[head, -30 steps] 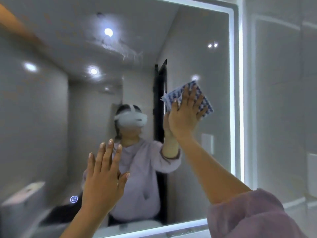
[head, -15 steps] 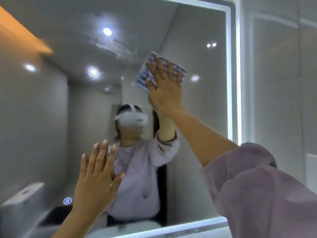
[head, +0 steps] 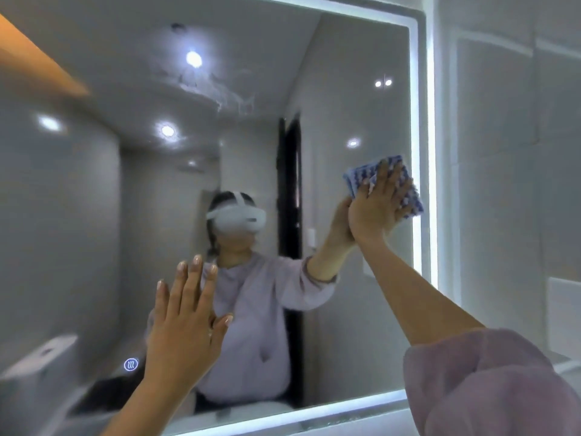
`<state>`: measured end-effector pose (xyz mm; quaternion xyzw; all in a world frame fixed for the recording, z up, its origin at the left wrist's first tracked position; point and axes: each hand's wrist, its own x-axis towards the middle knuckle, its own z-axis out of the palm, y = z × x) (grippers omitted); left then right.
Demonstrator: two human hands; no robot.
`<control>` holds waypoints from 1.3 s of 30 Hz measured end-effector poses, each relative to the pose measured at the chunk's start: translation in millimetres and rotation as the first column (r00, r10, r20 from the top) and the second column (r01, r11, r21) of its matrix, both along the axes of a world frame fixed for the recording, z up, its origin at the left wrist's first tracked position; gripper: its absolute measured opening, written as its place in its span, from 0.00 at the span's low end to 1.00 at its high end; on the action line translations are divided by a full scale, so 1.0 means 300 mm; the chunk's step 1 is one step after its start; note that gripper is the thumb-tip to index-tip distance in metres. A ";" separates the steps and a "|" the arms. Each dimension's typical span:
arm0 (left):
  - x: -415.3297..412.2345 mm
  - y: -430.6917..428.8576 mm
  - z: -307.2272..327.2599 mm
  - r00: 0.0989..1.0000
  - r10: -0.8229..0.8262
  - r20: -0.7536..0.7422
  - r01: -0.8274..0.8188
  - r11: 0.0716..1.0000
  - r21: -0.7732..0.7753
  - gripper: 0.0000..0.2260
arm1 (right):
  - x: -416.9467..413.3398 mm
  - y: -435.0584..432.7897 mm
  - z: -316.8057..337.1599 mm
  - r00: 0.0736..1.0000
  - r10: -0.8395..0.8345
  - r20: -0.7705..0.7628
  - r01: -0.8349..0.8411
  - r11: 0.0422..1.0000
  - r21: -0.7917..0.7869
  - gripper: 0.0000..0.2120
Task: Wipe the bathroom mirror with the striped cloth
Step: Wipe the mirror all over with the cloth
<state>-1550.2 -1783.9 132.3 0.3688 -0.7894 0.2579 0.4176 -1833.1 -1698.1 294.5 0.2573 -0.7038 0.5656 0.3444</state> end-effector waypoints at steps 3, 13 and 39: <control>0.001 -0.003 -0.003 1.000 -0.002 -0.006 0.002 1.000 -0.015 0.33 | 0.184 -0.071 -0.015 0.880 0.020 -0.474 0.059 0.987 0.153 0.26; 0.010 0.006 -0.003 1.000 0.031 0.007 -0.030 0.999 -0.033 0.33 | 0.478 -0.200 0.182 0.569 0.216 -0.793 0.123 0.932 0.342 0.24; 0.130 0.016 0.302 0.985 0.135 -0.105 -0.145 0.985 -0.094 0.31 | 0.481 -0.154 0.081 0.537 0.292 -0.791 0.112 0.905 0.410 0.25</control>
